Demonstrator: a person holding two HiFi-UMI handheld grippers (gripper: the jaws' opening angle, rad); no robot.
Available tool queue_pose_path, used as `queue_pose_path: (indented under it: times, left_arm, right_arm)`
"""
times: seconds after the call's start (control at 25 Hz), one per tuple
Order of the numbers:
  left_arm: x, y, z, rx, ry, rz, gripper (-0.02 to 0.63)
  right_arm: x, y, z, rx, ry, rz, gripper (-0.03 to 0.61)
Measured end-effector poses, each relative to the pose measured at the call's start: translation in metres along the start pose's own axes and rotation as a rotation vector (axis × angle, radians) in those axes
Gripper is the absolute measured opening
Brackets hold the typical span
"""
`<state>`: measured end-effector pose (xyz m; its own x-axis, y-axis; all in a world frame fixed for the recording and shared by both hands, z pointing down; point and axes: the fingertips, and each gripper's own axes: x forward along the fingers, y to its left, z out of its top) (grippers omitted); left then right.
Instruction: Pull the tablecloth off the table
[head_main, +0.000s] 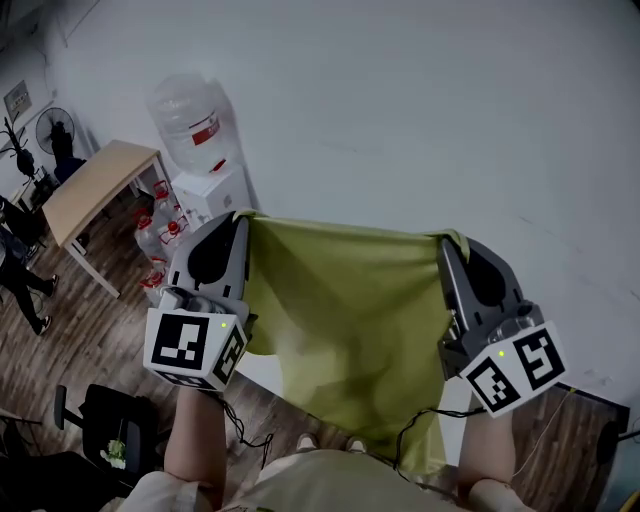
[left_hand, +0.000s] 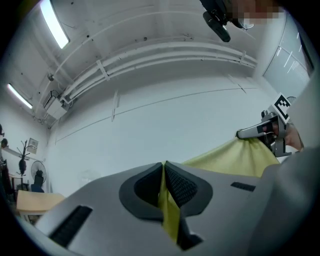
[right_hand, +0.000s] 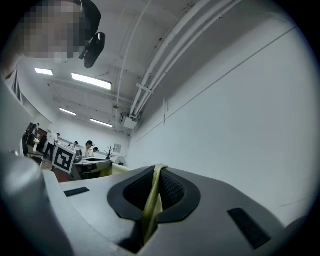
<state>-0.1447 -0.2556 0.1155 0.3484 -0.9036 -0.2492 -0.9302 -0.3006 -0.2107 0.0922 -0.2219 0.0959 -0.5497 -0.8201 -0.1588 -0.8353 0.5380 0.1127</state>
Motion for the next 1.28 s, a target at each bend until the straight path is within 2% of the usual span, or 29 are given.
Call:
queue_pose_path:
  times: [0.2,0.48,1.04,1.28]
  left_arm:
    - [-0.008,-0.013,-0.013,0.004,0.035,-0.03,0.026]
    - [-0.012,-0.036,-0.056,-0.026,0.141,-0.069,0.026]
    - [-0.039,-0.089,-0.166,-0.078,0.378,-0.132,0.026]
    - [-0.049,-0.113,-0.214,-0.158,0.477,-0.161,0.028]
  right_arm:
    - [-0.008,-0.003,-0.013,-0.047,0.041,-0.017,0.032]
    - [-0.014,-0.014,-0.049,-0.027,0.116,-0.033,0.032]
    - [-0.039,-0.031,-0.153,0.046,0.272,-0.076,0.032]
    - [-0.053,-0.036,-0.2,0.088,0.361,-0.086,0.032]
